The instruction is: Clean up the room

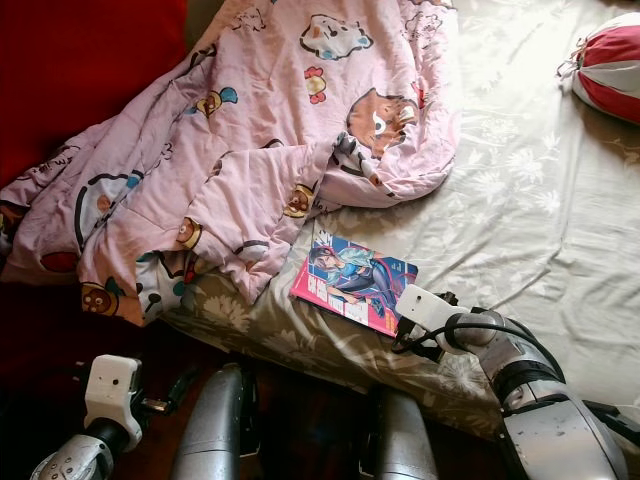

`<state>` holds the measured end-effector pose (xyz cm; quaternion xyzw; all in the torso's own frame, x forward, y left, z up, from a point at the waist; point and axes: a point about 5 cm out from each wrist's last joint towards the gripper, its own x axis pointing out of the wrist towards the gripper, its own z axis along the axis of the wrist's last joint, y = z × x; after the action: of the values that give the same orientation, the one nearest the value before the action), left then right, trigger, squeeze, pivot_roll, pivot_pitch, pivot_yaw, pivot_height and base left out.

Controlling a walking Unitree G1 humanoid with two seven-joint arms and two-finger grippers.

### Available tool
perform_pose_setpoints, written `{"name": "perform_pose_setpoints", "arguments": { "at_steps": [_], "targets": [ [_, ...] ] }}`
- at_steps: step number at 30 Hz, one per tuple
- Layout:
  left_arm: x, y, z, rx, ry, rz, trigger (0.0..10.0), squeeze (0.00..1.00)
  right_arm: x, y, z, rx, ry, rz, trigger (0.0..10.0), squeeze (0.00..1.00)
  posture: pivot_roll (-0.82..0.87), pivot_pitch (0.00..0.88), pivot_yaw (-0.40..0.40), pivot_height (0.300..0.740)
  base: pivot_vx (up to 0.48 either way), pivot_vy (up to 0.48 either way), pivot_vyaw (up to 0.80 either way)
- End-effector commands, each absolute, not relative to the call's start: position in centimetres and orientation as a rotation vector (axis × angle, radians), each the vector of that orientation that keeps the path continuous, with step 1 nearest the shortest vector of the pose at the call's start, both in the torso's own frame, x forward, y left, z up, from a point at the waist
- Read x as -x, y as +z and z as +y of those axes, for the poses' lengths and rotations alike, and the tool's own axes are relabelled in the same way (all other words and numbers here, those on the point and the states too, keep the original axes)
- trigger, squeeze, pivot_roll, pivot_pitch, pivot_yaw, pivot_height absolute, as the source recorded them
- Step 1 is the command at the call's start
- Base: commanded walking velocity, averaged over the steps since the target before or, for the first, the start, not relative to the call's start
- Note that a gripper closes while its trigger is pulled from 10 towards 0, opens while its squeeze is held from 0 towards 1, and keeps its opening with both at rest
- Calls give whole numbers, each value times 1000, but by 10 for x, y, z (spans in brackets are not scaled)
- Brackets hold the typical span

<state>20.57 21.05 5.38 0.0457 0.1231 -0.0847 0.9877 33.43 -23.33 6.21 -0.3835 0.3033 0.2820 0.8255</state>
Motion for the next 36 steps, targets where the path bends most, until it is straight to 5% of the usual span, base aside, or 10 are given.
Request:
{"name": "perform_pose_setpoints", "arguments": {
  "at_steps": [1, 6, 7, 8, 9, 23, 24, 25, 27, 36],
  "targets": [
    [-197, 47, 212, -100, -176, 289, 10000, 0, -324, 49, -234, 798, 623, 696, 0, 0, 276, 320, 21, 607, 0, 0, 0],
    [-197, 48, 212, -100, -175, 289, 10000, 0, -322, 45, -234, 803, 625, 711, 1020, 0, 278, 322, 20, 607, 0, 0, 0],
    [-196, 48, 212, -100, -174, 291, 10000, 0, -321, 44, -234, 801, 625, 715, 2784, 0, 278, 322, 20, 607, 0, 0, 0],
    [-195, 47, 212, -100, -173, 293, 10000, 0, -321, 44, -234, 809, 623, 716, 8902, 0, 278, 322, 20, 607, 0, 0, 0],
    [-194, 47, 212, -99, -172, 295, 10000, 0, -321, 43, -234, 811, 613, 717, 10000, 0, 278, 322, 20, 607, 0, 0, 0],
    [-190, 47, 209, -112, -181, 298, 10000, 0, -323, 43, -229, 838, 564, 657, 10000, 0, 287, 337, 23, 607, 0, 0, 0],
    [-188, 47, 209, -113, -183, 302, 10000, 0, -323, 42, -229, 842, 561, 662, 7647, 0, 287, 338, 23, 607, 0, 0, 0],
    [-188, 47, 209, -113, -183, 302, 10000, 0, -323, 42, -229, 842, 561, 662, 7647, 0, 287, 338, 23, 607, 0, 0, 0],
    [-186, 46, 210, -116, -183, 307, 10000, 0, -322, 41, -229, 839, 563, 669, 0, 0, 289, 339, 23, 607, 0, 0, 0],
    [-186, 46, 209, -117, -185, 309, 10000, 0, -319, 36, -226, 838, 574, 679, 0, 0, 292, 340, 23, 607, 0, 0, 0]
  ]
}}
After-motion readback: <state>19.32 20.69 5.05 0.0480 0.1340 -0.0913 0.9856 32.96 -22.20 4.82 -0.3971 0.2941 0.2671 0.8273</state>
